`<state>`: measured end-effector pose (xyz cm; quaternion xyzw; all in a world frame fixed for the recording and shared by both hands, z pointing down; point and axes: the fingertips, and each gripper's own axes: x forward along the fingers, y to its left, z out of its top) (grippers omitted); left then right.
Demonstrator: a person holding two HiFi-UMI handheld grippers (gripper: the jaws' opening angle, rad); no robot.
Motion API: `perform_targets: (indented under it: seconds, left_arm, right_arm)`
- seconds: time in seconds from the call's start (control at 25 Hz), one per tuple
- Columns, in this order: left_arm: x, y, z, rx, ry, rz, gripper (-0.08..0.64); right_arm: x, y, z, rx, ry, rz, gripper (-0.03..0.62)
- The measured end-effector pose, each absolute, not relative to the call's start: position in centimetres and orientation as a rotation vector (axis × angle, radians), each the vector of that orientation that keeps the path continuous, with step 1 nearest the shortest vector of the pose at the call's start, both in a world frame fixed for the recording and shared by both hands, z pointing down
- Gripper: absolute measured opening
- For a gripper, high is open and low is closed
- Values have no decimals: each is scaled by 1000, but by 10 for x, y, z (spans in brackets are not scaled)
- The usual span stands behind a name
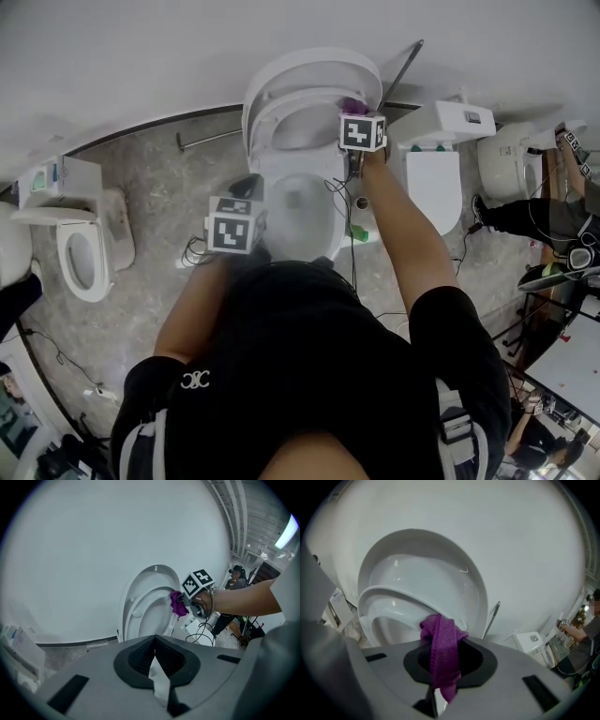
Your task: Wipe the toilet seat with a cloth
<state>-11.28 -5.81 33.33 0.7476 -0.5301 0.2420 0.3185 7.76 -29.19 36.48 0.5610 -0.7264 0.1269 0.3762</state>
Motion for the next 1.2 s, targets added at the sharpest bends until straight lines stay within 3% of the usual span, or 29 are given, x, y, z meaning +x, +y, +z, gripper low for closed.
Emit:
perform_targets:
  seconds: [0.64, 1.2]
  left_arm:
    - [-149, -59, 332, 1968, -1419, 614, 6]
    - [-171, -49, 342, 1887, -1461, 607, 6]
  right_arm:
    - [-21, -264, 336, 1231, -1974, 68, 63]
    - [-98, -238, 366, 1006, -2011, -12, 62]
